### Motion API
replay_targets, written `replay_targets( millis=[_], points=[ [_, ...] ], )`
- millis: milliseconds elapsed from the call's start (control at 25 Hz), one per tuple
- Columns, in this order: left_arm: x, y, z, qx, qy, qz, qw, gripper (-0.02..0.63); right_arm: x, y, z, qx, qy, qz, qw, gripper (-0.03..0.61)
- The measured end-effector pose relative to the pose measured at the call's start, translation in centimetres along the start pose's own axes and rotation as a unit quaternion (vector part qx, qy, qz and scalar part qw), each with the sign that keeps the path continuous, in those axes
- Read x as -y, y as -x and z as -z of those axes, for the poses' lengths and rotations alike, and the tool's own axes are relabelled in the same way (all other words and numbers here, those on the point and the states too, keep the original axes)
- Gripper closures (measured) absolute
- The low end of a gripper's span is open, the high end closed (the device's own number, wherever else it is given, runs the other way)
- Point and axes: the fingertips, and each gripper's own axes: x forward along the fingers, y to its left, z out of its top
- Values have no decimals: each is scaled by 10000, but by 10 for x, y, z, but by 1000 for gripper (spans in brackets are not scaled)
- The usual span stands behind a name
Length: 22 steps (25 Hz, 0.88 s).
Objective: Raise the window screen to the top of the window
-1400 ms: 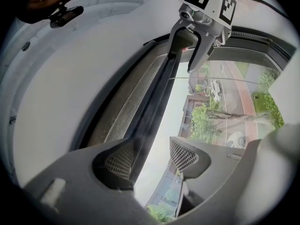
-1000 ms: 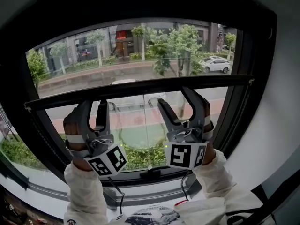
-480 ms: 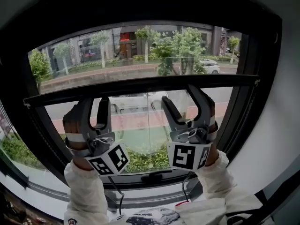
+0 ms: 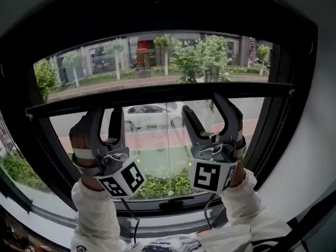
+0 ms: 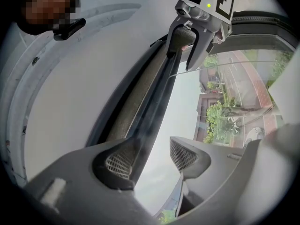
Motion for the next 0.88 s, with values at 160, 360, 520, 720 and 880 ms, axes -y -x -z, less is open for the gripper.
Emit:
replay_targets(
  millis=[160, 360, 520, 720, 880],
  points=[
    [-9, -9, -2, 21, 18, -83, 10000, 374, 8, -8, -5, 44, 6, 66, 10000, 273],
    [-15, -14, -2, 44, -1, -157, 9999, 375, 12, -13, -9, 115, 1, 122, 9999, 273],
    [-20, -19, -4, 80, -17, -219, 9997, 374, 18, -18, -11, 173, 5, 208, 9996, 272],
    [-29, -28, -7, 113, -10, -267, 9996, 375, 26, -26, -16, 196, -6, 234, 9995, 272],
    [-41, -38, -9, 119, 20, -319, 9994, 375, 35, -36, -23, 227, -48, 236, 9995, 268]
  ],
)
